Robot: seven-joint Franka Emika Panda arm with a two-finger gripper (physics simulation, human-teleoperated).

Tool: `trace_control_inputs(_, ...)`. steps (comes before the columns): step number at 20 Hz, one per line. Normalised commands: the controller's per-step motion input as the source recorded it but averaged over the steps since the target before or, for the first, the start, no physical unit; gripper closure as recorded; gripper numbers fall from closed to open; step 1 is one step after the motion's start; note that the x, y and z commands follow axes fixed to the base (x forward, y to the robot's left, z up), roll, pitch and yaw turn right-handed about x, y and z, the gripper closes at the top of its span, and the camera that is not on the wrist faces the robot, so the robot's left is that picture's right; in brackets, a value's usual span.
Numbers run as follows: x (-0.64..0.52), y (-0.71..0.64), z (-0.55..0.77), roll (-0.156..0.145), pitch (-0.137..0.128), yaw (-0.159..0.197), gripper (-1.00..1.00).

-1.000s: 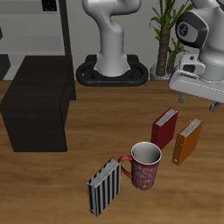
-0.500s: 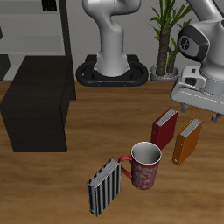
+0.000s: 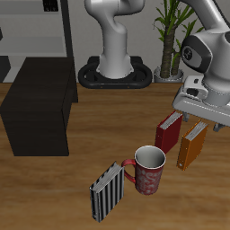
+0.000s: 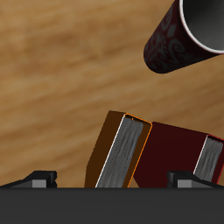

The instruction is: Place the orange book upright on top of the shelf

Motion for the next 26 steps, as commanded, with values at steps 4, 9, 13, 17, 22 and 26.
trace_control_inputs(4, 0.07, -0.08, -0.21, -0.006, 0.042, -0.012, -1.0)
trace_control_inputs(9, 0.05, -0.01, -0.17, -0.001, 0.019, 0.009, -1.0)
trace_control_inputs(13, 0.03, 0.12, -0.24, 0.046, 0.018, 0.007, -1.0)
trace_control_inputs(17, 0.06, 0.02, -0.19, 0.044, 0.028, -0.022, 1.0)
trace_control_inputs(22, 0.01, -0.09, 0.04, -0.006, 0.003, -0.031, 1.0)
trace_control_inputs(26, 0.02, 0.01, 0.05, 0.007, 0.001, -0.009, 1.0)
